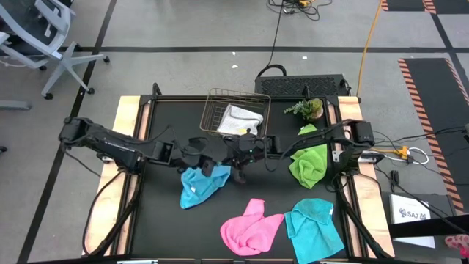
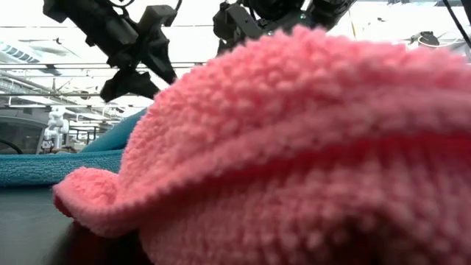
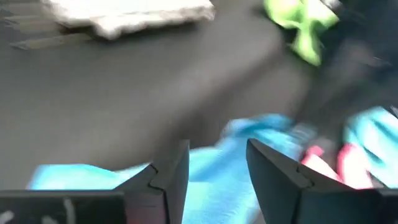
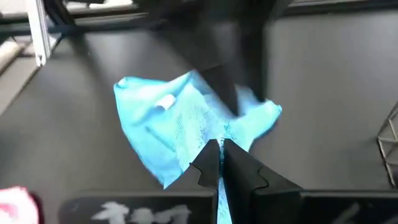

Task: Fold microfiber towels
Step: Fold the left blue microfiber cloth

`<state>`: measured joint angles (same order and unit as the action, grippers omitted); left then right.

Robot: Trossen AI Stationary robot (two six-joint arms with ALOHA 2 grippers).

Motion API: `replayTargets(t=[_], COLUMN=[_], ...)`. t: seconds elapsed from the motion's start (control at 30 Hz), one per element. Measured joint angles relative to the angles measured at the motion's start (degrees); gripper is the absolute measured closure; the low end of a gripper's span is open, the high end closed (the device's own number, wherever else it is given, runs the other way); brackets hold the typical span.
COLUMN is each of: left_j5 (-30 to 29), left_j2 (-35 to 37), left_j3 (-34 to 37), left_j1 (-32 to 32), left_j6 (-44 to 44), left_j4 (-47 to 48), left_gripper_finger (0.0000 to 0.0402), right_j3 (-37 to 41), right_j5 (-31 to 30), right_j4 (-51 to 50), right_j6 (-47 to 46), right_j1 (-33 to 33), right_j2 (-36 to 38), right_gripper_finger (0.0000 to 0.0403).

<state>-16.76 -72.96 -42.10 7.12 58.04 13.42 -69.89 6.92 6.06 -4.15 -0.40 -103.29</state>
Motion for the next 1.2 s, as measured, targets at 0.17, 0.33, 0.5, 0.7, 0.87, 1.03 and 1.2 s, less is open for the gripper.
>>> replayTargets(t=[0.17,0.33,0.5,0.7,0.87,1.03,1.2], left_j5=[-6.5,-8.4,-6.2,-4.6,-5.2,-10.6,-16.9], left_j2=[4.2,8.5,9.1,5.7,-0.7,-9.6,-19.3], left_j3=[0.0,0.0,0.0,0.1,0.1,0.1,-0.3], left_j1=[-1.4,-2.1,-1.8,1.4,4.7,8.1,9.8], left_j6=[-2.9,-3.8,-3.1,-0.4,1.7,2.6,5.5], left_j4=[-0.8,0.5,0.0,-0.6,-7.1,-18.9,-29.9], left_gripper_finger=[0.0257,0.0267,0.0268,0.0268,0.0268,0.0268,0.0268], right_j3=[0.0,0.0,0.0,0.0,0.0,0.0,0.0], right_j5=[-2.7,-6.6,-13.3,-17.4,-17.4,-17.4,-17.4], right_j4=[-4.8,-8.2,-9.3,-13.0,-16.6,-17.3,-17.5], right_j6=[1.7,2.7,6.6,8.0,8.0,8.1,8.0], right_j1=[0.0,0.5,0.5,-1.8,-2.7,-2.7,-2.7], right_j2=[2.3,7.2,14.6,20.4,20.6,19.4,19.2], right_gripper_finger=[0.0403,0.0403,0.0403,0.0403,0.0403,0.0403,0.0403])
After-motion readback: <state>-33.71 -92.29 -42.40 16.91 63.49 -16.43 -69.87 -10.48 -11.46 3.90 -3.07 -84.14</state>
